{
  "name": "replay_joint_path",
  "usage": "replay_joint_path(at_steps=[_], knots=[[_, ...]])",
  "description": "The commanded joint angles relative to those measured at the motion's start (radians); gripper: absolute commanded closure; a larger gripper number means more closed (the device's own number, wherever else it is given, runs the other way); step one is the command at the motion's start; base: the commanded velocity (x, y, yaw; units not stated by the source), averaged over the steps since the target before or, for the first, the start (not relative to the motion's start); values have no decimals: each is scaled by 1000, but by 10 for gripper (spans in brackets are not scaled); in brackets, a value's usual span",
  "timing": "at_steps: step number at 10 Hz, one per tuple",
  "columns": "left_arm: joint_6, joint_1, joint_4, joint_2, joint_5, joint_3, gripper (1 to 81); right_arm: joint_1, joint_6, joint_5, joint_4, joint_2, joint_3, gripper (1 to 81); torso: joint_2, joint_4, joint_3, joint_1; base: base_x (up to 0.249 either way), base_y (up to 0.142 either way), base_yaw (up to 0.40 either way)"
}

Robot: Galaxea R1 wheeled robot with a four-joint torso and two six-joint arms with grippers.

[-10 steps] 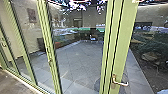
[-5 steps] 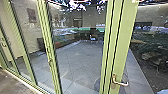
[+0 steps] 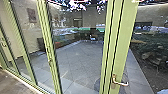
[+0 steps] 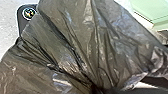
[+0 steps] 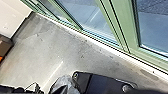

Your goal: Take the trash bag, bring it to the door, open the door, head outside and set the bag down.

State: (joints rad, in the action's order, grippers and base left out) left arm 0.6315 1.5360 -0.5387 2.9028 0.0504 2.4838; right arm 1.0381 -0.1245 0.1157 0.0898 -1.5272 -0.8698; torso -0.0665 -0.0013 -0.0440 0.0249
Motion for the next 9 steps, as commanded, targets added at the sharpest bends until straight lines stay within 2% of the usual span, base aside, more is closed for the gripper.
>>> replay_joint_path(at_steps=[1,3,5,9], knots=[[4,-44,-7,0,78,-11,811,-301,-21,300,-154,83,39,10,0,0,0,0,0,0,0],[2,-44,-6,4,78,-10,811,-407,-98,378,-153,82,35,10,0,0,0,0,0,0,0],[2,-44,-7,4,78,-10,811,-494,-185,413,-151,65,31,10,0,0,0,0,0,0,0],[2,-44,-6,6,77,-11,811,-687,-379,561,-131,-32,-3,10,0,0,-1,0,0,0,0]])
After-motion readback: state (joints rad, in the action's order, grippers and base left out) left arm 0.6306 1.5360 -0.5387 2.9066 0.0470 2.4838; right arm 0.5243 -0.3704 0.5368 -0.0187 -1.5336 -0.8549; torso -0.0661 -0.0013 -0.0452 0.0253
